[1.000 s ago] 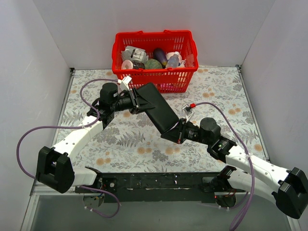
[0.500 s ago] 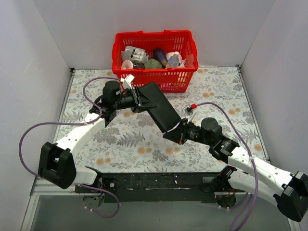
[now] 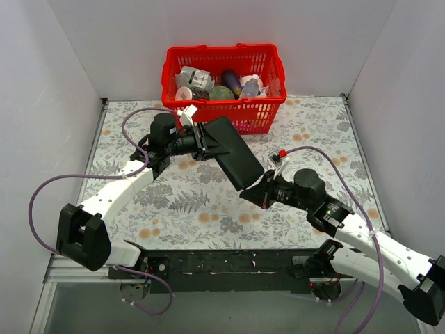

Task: Sort the hair-cutting tools
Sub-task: Zip the hairdressing tool bag.

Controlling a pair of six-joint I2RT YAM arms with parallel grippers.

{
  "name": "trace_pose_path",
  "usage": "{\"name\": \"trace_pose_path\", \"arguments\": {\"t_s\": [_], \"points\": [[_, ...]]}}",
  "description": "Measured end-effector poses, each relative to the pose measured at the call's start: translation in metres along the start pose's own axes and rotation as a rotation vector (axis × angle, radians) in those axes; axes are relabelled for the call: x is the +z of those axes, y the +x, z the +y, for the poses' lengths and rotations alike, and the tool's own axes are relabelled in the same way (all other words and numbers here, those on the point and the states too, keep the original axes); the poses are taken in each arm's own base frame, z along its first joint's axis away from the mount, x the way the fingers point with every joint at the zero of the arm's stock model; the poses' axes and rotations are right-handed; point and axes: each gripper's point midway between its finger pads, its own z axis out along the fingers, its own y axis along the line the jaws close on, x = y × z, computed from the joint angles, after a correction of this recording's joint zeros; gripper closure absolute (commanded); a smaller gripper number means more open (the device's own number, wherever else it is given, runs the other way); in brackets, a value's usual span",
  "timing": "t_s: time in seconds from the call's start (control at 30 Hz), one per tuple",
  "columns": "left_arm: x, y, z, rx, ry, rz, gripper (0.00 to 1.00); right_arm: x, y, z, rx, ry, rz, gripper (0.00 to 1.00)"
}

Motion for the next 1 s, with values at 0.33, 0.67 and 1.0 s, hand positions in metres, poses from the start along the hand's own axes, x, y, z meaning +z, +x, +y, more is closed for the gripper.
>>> {"name": "trace_pose_path", "arguments": {"t_s": [0.33, 0.67, 1.0], "points": [[-0.001, -0.002, -0.005, 0.005, 0.005, -0.001, 1.0, -0.006, -0.005, -0.006, -0.078, 0.057, 0.005, 0.99], [0.009, -0.004, 0.005, -0.018, -0.009, 0.028, 1.0, -0.004, -0.002, -0.014, -0.117, 0.088, 0.034, 0.99], [0.01, -0.006, 0.004, -0.029, -0.01, 0.02, 1.0, -0.01, -0.013, -0.027, -0.143, 0.214, 0.015, 0.99]]}}
